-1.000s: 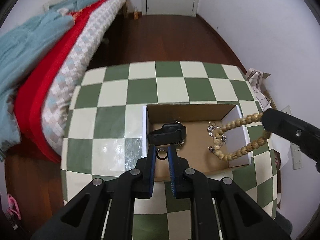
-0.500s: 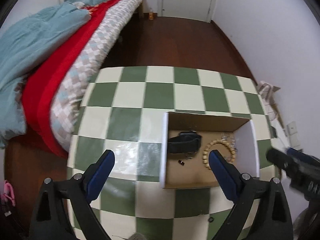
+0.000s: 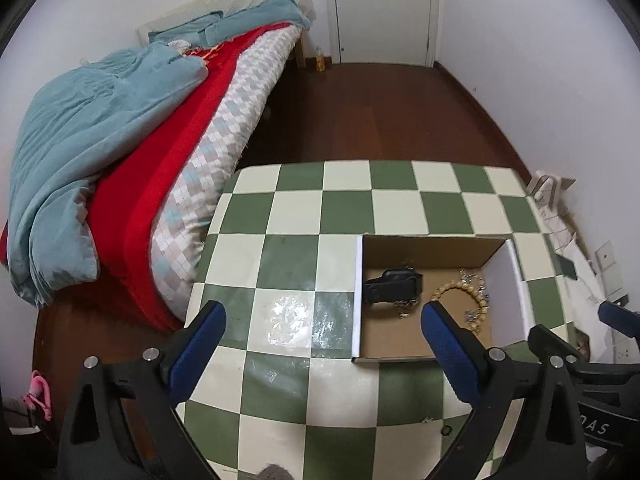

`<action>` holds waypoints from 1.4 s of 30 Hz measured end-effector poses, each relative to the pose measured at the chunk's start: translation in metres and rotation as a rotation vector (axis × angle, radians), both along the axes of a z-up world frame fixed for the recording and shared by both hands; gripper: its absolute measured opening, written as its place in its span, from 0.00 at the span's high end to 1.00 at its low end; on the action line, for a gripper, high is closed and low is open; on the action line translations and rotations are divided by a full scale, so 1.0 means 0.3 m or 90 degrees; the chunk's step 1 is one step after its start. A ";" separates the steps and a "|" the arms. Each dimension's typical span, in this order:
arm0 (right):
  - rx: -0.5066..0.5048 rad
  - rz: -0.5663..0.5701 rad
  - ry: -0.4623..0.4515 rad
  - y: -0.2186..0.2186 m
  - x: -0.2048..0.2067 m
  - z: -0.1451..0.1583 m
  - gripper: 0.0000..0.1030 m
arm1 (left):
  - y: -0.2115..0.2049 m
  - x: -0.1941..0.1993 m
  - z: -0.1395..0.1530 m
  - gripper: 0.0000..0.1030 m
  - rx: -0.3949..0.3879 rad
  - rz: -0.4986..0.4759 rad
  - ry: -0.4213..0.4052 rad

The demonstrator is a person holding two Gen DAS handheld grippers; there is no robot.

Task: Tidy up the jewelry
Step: 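Open both grippers over the box and withdraw them, then grasp the second black ring with the right gripper while the left gripper grasps the silver charm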

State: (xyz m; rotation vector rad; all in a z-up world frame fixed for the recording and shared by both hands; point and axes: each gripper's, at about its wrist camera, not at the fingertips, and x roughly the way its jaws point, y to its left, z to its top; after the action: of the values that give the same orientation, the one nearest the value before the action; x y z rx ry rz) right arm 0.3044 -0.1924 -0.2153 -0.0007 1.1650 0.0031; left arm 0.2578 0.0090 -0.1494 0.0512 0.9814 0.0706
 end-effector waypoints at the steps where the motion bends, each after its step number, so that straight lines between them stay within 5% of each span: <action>1: 0.001 0.000 -0.007 0.004 -0.010 0.016 0.00 | 0.001 -0.013 0.017 0.03 0.000 0.000 -0.008; 16: -0.021 -0.009 -0.132 0.030 -0.240 0.261 0.00 | 0.040 -0.253 0.235 0.03 0.021 0.017 -0.130; 23: 0.015 -0.014 -0.168 0.031 -0.358 0.313 0.00 | 0.072 -0.340 0.214 0.03 0.055 0.064 -0.152; 26: 0.024 -0.015 -0.141 0.036 -0.391 0.226 0.01 | 0.082 -0.350 0.127 0.03 0.096 0.082 -0.127; 27: 0.032 -0.007 -0.118 0.042 -0.396 0.167 0.12 | 0.087 -0.346 0.089 0.03 0.113 0.088 -0.111; 28: 0.037 -0.004 -0.100 0.046 -0.399 0.123 0.34 | 0.091 -0.343 0.049 0.03 0.123 0.092 -0.094; 30: 0.053 -0.002 -0.055 0.050 -0.398 0.006 0.53 | 0.099 -0.339 -0.022 0.03 0.138 0.096 -0.066; 37: 0.128 0.002 0.003 0.088 -0.378 -0.299 0.53 | 0.144 -0.333 -0.212 0.03 0.181 0.114 0.008; 42: 0.102 0.017 0.013 0.141 -0.361 -0.411 0.53 | 0.162 -0.331 -0.265 0.03 0.177 0.124 0.035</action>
State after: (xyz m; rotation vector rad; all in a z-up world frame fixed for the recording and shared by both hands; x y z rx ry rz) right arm 0.1960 -0.1499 -0.3386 0.1252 1.1831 0.1206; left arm 0.1585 0.0576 -0.2289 0.2141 1.0248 0.3862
